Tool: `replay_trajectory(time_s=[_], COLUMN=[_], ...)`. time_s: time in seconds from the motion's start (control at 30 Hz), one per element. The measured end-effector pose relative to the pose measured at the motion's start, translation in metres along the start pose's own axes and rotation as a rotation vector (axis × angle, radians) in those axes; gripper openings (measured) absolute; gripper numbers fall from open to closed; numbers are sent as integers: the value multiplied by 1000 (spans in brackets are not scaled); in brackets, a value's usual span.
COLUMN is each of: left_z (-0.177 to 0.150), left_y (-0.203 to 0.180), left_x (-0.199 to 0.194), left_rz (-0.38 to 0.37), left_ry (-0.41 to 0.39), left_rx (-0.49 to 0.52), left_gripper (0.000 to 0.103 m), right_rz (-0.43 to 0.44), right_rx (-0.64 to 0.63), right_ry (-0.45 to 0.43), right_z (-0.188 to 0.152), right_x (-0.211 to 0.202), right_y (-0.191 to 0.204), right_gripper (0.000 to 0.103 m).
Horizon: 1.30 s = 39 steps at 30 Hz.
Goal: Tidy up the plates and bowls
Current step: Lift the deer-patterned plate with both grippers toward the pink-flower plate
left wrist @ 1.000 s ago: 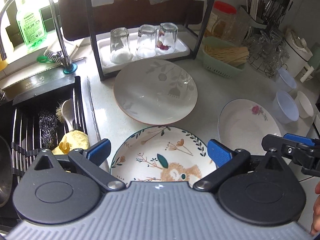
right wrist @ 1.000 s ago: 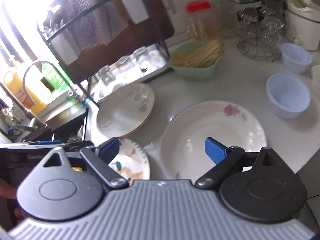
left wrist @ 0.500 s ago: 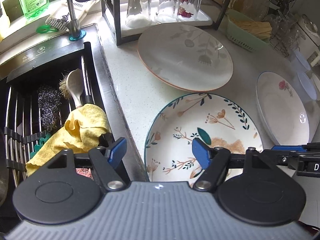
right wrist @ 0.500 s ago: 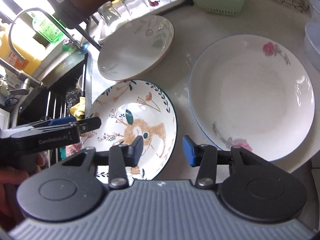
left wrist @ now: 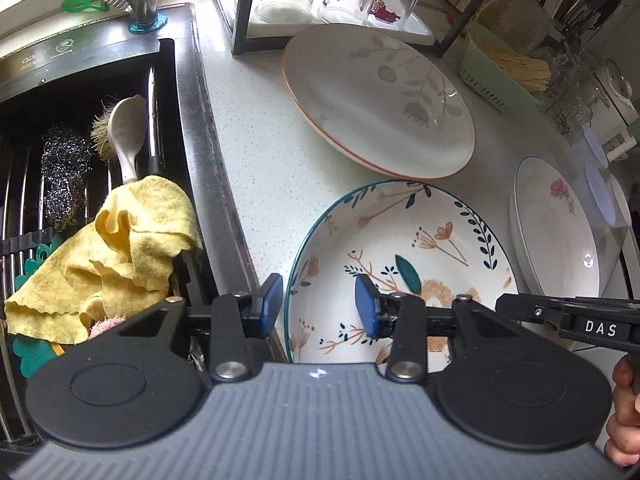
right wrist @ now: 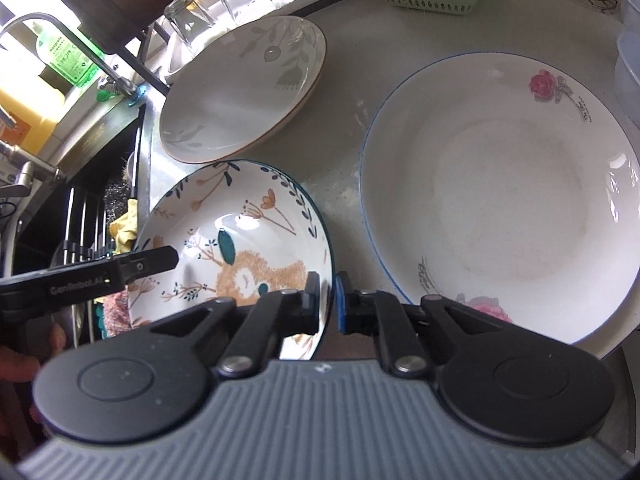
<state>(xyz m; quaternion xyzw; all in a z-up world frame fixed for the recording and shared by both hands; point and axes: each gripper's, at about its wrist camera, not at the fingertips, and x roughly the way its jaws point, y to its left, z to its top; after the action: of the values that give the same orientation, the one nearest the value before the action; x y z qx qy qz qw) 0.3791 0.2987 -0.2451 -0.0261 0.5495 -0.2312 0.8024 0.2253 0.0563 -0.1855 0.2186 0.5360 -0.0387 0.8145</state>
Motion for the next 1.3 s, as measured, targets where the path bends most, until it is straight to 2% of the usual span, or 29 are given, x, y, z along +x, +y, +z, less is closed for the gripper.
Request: replay_trajectory(time_s=[0.23,0.4,0.6,0.67,0.9,1.13,1.3], left_z=[3,3,7,8,15,27,44], left_y=[2,1,12,11,14,14,-6], left_x=[3,3,5,1,-13,-32,-42], left_rz=[-25,-15,-120,-124,-149,-185,-213], left_ry=[12,16,56,49,21,-14,-39], left_rx=[2,-4,-68,-47,-38,-89,-84], left_gripper=[45,43,43,43,43,43,43], right_rz=[52,108,113,140,175,235,259], right_rx=[58,100,100,125,98,78,86], right_ry=[26,49,47,51,53,51,20], right_z=[2,3,3,1,2,14,22], right_x=[8,12,4,1,-6,-26,-46], right_y=[-9,-18,-22,-25,-22,-24,-39], right_gripper=[12,13,14,14,14,14,14])
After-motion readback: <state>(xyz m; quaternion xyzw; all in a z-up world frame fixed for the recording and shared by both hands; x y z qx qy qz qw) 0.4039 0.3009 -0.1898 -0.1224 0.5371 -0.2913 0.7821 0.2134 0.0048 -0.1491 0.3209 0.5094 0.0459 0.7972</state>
